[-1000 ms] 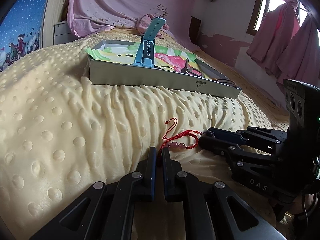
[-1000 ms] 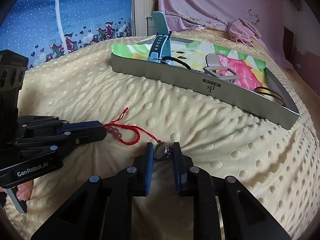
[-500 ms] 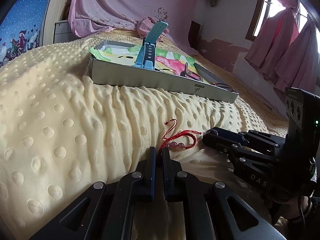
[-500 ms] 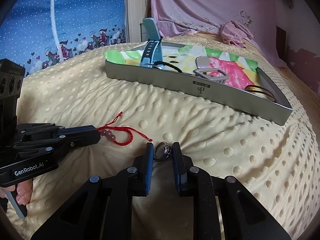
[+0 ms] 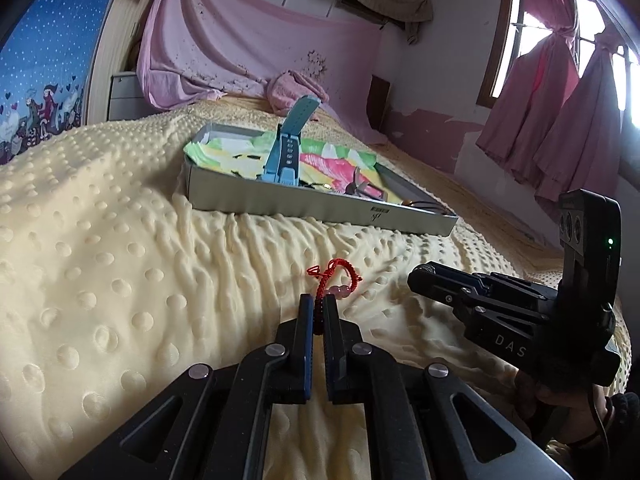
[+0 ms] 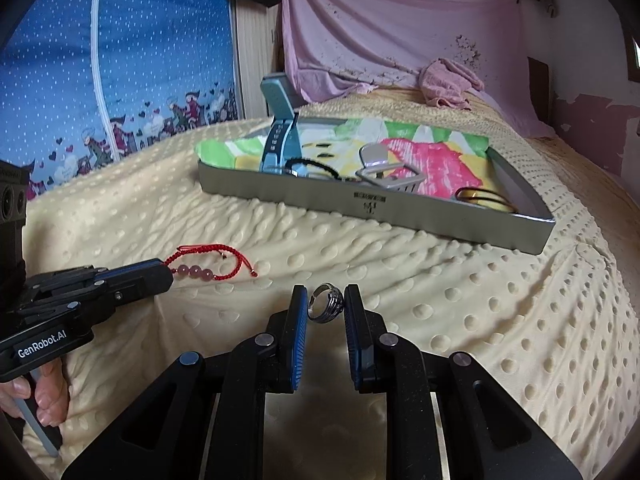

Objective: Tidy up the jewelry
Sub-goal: 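Carry the red cord and silver ring into the tray and open both tools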

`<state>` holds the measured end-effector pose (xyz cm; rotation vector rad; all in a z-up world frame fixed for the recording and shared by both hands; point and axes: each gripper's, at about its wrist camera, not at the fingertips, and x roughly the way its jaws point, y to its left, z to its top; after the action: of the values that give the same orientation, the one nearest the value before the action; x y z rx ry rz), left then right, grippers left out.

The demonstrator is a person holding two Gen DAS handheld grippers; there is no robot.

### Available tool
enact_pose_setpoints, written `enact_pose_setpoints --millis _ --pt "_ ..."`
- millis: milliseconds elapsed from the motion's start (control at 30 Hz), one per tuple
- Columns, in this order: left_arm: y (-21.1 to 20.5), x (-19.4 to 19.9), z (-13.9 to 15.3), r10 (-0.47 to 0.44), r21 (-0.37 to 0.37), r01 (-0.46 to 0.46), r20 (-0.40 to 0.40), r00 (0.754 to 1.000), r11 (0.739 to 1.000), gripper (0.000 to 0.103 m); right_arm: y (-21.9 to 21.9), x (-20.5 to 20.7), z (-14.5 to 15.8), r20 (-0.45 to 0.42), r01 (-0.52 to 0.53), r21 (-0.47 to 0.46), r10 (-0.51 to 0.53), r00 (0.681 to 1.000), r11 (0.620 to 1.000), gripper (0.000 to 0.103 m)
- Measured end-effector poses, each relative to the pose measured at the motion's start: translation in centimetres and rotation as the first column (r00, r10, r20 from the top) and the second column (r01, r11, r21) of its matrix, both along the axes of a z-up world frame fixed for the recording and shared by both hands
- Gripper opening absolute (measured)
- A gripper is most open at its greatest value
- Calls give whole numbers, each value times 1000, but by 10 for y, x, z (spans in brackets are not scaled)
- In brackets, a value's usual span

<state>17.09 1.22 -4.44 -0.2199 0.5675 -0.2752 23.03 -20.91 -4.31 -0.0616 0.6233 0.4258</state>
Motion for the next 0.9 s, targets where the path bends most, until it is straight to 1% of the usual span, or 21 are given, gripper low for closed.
enact_pose_setpoints --millis 200,333,467,567,700,800,900 --pt "-7 1 18 -8 21 7 42 999 1000 5 -7 -1 8 30 9 57 -10 999 998 17" --pt "-6 8 39 0 -29 2 60 998 1000 5 -16 -2 13 48 22 112 -28 998 993 17" --pt "-12 17 58 -3 -35 6 96 995 999 5 -26 -1 17 56 38 162 -48 997 986 17" --pt "-18 34 66 1 -28 3 107 994 1000 5 -32 3 19 66 47 188 -60 996 981 17" --pt "-24 67 65 35 -28 -33 80 996 999 5 -39 21 26 86 67 206 -87 993 976 17" --pt "-24 97 58 54 -53 -52 37 998 997 5 -46 36 27 76 96 222 -115 990 970 17" --pt "-26 118 50 73 -50 -73 -1 997 996 5 -52 58 29 69 128 225 -147 987 966 17"
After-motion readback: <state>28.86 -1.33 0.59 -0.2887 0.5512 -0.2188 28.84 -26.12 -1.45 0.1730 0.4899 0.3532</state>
